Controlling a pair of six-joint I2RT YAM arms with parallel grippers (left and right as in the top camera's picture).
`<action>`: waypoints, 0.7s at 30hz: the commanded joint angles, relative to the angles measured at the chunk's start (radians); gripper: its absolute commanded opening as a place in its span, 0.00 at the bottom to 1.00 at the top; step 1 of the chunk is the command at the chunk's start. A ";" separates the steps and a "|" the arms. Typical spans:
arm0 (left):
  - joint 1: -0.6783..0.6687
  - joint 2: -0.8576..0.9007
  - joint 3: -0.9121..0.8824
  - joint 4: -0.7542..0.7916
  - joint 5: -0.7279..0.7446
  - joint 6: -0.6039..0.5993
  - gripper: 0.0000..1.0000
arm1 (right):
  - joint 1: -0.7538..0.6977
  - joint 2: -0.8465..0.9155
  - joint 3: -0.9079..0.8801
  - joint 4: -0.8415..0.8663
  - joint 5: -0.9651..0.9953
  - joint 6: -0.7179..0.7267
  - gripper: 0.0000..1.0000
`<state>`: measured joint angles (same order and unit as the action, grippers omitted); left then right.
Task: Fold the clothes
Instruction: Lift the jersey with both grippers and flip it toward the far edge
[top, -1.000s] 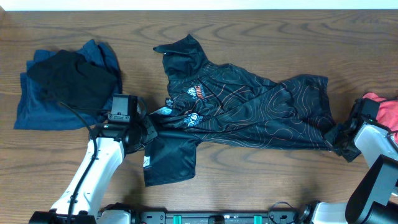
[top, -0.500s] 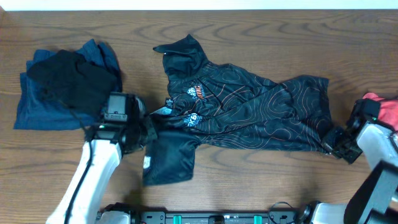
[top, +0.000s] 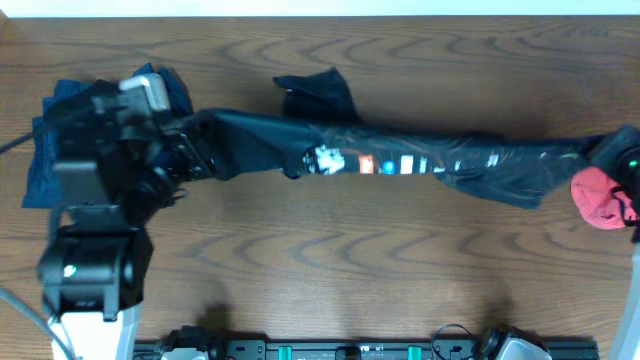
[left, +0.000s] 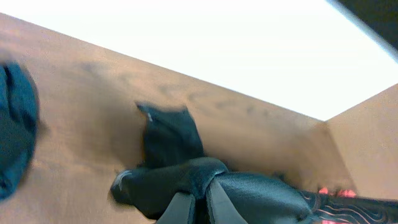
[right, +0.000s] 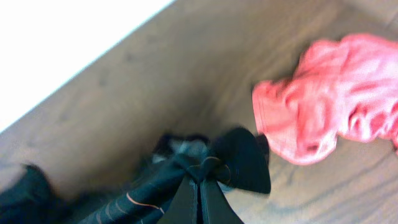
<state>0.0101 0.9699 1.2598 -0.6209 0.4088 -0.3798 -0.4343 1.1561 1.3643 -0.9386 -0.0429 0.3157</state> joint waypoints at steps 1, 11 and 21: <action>0.052 -0.019 0.077 0.004 0.000 0.016 0.06 | -0.008 -0.037 0.078 -0.005 0.018 -0.026 0.01; 0.103 -0.032 0.185 0.048 0.003 0.016 0.06 | -0.030 -0.064 0.227 0.055 0.015 -0.026 0.01; 0.102 0.240 0.185 0.115 0.113 0.016 0.07 | -0.021 0.146 0.227 0.049 -0.071 -0.063 0.01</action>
<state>0.1020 1.1126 1.4319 -0.5327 0.4881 -0.3794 -0.4492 1.2213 1.5852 -0.8902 -0.1043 0.2794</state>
